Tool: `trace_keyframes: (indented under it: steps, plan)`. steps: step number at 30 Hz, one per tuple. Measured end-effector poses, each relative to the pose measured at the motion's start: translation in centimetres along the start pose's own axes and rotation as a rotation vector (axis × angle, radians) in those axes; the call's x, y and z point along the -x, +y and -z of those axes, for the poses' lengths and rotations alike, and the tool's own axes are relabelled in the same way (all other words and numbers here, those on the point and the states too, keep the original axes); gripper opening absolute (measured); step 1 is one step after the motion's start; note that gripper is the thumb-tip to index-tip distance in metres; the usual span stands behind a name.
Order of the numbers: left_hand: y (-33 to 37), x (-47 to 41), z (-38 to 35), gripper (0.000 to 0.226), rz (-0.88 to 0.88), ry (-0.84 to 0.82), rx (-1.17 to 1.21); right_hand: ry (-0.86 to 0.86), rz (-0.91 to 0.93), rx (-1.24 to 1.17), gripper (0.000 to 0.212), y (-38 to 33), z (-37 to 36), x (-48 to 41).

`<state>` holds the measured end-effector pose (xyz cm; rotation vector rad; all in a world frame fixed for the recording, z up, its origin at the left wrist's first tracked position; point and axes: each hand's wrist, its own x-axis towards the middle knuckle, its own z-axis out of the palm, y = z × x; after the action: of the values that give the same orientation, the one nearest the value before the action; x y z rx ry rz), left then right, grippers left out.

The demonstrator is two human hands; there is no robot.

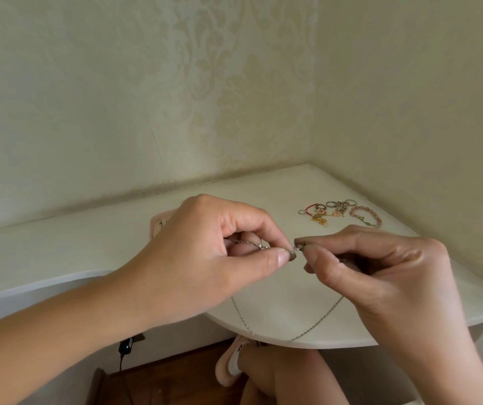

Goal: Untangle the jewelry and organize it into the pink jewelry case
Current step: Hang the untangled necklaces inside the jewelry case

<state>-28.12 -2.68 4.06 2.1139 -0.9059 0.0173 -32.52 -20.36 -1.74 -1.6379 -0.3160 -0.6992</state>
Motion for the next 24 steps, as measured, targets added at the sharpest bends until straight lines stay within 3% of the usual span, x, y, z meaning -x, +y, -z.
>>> trace_keyframes:
  steps: [24]
  plan:
    - [0.57,-0.11,0.61,0.014,0.114,-0.058,0.097,-0.069,-0.012,-0.010,0.005,-0.84,0.30,-0.30]
